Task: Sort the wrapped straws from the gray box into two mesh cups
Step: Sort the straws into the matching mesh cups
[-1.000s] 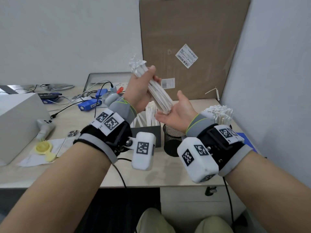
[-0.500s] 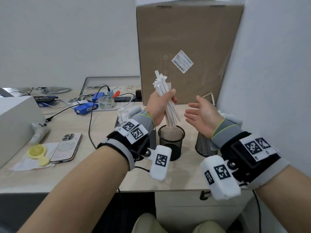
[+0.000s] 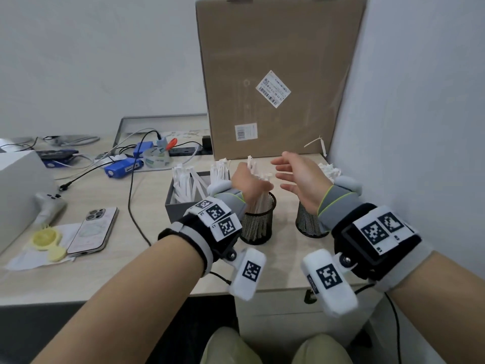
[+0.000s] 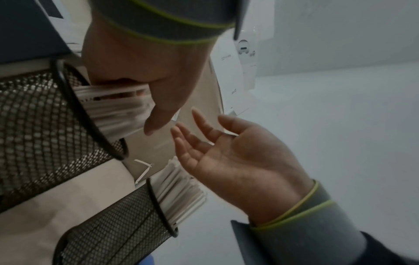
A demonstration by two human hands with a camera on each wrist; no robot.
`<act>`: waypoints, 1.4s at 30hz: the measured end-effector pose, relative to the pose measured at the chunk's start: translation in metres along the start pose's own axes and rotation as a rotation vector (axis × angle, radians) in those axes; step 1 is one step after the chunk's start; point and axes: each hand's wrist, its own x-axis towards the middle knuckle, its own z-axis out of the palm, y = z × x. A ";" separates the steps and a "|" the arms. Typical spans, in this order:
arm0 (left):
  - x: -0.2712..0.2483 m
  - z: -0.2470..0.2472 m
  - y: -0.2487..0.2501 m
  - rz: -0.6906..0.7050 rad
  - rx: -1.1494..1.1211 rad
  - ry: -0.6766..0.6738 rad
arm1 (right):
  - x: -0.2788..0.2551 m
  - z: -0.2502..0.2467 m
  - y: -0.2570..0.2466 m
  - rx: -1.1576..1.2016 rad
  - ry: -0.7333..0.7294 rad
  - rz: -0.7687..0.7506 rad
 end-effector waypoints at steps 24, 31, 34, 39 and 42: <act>0.038 -0.128 -0.042 -0.141 0.436 0.267 | 0.011 0.111 0.007 -1.084 -0.138 -0.185; 0.044 -0.084 -0.026 -0.147 0.574 -0.110 | 0.019 0.106 0.016 -1.083 -0.119 -0.138; 0.050 -0.077 -0.030 -0.191 0.533 -0.216 | 0.018 0.101 0.017 -1.084 -0.143 -0.166; 0.047 -0.078 -0.029 -0.152 0.553 -0.378 | 0.018 0.093 0.013 -1.120 -0.188 -0.241; 0.043 -0.086 -0.019 -0.084 0.512 -0.494 | 0.019 0.089 0.013 -1.122 -0.213 -0.281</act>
